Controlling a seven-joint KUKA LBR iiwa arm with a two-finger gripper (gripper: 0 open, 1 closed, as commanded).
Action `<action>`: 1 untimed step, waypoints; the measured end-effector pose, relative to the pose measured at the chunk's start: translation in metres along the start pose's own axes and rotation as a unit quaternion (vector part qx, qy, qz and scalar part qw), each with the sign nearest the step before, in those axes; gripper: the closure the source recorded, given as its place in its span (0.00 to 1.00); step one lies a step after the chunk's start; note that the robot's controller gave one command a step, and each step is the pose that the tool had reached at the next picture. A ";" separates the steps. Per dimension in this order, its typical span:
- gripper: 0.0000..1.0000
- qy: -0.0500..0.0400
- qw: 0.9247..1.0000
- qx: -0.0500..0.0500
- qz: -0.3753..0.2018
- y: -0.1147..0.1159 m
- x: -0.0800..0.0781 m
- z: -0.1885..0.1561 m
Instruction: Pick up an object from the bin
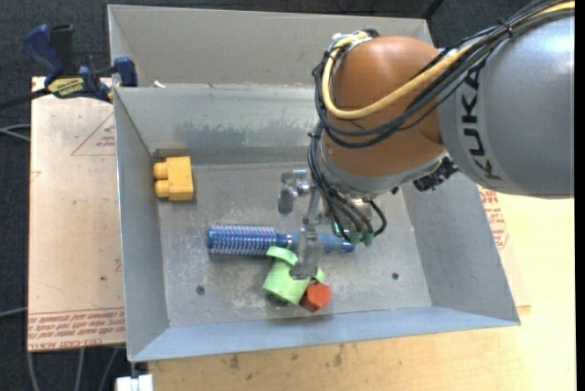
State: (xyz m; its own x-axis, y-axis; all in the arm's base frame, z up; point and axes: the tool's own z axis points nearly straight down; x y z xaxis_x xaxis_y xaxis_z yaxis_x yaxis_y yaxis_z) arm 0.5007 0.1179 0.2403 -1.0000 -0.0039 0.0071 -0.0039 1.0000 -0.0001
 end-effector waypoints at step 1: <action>0.00 -0.002 0.997 0.000 -0.071 -0.014 -0.076 0.174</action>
Offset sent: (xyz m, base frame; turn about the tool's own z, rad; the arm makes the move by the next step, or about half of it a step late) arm 0.0752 -0.0135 -0.1703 -0.1428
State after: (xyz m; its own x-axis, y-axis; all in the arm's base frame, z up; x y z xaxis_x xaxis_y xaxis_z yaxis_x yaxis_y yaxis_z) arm 0.5756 0.1045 0.0654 -0.9894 -0.1450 0.0029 -0.1450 0.9894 0.0010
